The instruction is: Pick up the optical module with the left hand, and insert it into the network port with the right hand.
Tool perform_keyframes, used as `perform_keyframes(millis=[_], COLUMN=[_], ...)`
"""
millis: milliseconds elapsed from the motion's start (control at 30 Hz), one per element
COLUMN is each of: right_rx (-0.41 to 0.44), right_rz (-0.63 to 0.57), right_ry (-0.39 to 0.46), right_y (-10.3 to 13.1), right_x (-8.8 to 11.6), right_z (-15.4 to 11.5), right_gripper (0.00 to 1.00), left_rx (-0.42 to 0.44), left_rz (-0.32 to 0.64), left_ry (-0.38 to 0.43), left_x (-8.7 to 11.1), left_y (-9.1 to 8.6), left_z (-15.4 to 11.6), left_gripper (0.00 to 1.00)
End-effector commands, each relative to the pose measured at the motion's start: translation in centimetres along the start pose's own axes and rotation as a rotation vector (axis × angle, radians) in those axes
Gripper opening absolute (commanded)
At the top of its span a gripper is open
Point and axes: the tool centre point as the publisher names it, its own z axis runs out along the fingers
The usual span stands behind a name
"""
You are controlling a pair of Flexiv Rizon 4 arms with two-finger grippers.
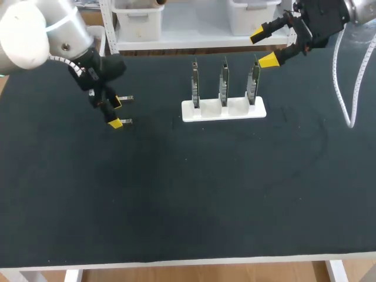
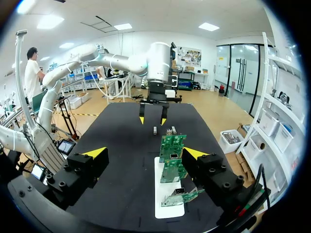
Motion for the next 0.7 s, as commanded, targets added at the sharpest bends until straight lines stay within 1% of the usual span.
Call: perform_keyframes(millis=[33,200,567,600,700], right_rx=[0.003,0.003,0.003,0.003,0.003], right_rz=[0.000,0.000,0.000,0.000,0.000], right_ry=[0.001,0.001,0.001,0.001,0.001], right_y=[0.1,0.1,0.1,0.1,0.1], right_x=[0.0,0.0,0.0,0.0,0.0], right_z=[0.0,0.0,0.0,0.0,0.0], right_gripper=[1.00,1.00,1.00,1.00,1.00], left_rx=[0.000,0.019,0.019,0.000,-0.047], left_rz=[-0.010,-0.027,-0.027,-0.041,-0.019], left_ry=[0.000,-0.006,-0.006,-0.002,0.031], left_x=[0.2,0.4,0.4,0.6,0.3], left_y=[0.0,-0.2,-0.2,0.1,0.9], left_z=[0.2,0.7,0.7,0.5,-0.4], left_gripper=[1.00,1.00,1.00,1.00,1.00])
